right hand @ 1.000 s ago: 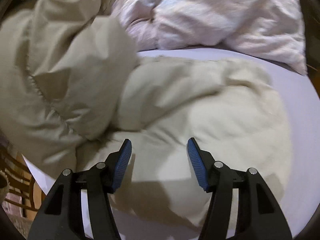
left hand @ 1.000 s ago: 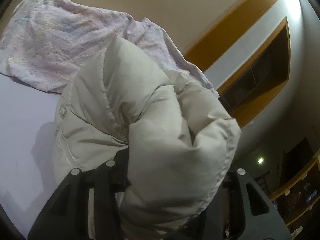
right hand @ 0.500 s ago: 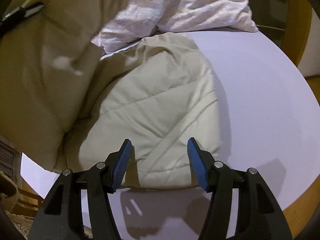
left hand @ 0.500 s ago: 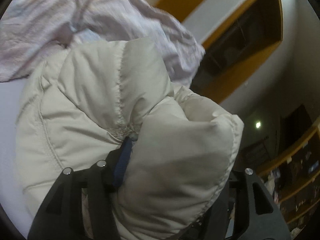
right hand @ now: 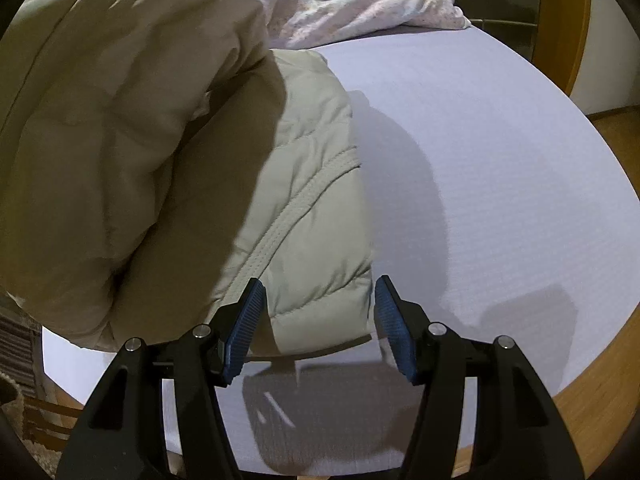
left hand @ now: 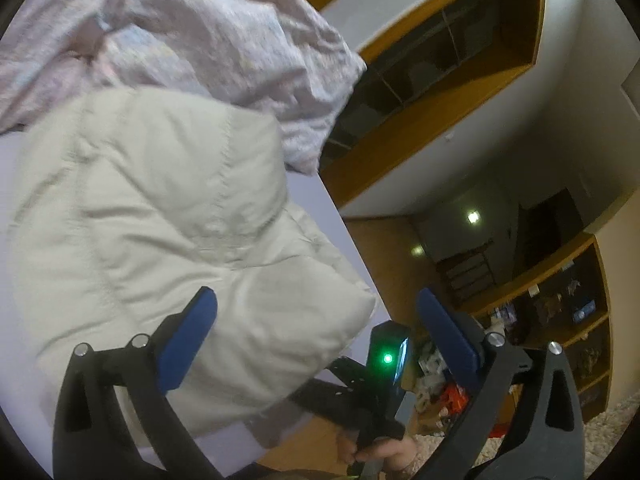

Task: Fold large clothes

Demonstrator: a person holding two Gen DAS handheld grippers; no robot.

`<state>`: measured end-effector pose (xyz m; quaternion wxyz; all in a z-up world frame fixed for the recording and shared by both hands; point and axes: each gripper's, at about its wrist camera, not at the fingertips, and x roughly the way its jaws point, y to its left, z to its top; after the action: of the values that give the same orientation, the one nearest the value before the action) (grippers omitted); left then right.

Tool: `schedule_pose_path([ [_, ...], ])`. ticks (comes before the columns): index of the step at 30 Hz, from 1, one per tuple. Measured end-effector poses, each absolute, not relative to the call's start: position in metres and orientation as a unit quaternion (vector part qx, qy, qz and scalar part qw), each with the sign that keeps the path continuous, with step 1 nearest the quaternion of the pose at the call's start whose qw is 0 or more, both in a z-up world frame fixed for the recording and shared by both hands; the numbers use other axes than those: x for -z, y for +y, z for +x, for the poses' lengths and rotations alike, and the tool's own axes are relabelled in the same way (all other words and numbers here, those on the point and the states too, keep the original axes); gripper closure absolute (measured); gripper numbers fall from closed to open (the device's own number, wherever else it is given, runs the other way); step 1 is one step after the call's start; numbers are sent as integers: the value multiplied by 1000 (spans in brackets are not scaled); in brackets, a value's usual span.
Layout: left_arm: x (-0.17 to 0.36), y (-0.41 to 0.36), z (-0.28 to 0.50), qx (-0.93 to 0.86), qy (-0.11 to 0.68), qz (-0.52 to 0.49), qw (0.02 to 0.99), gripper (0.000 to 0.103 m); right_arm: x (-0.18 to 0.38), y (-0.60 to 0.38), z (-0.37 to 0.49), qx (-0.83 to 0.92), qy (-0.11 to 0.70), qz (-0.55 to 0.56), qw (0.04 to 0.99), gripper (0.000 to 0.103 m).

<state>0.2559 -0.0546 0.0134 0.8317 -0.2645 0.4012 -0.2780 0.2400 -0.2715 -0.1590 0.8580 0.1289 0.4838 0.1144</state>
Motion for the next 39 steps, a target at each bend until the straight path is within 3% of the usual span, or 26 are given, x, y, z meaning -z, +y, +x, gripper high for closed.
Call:
schedule_pose_path([
  [8,-7,9,254,145,387,-230,881,2,156,-275,242,-97,479,132,862,43],
  [16,40,53,274,33,424,-208,881,3,119,-322,250,-32,433,173,884,43],
  [22,63,21,286,58,445,-207,869,2,57,-339,257,-52,361,197,910,43],
  [28,72,-16,293,72,448,-178,873,2,9,-296,268,-153,325,169,918,43],
  [39,76,-24,296,81,451,-165,873,2,15,-196,340,-236,373,112,890,48],
])
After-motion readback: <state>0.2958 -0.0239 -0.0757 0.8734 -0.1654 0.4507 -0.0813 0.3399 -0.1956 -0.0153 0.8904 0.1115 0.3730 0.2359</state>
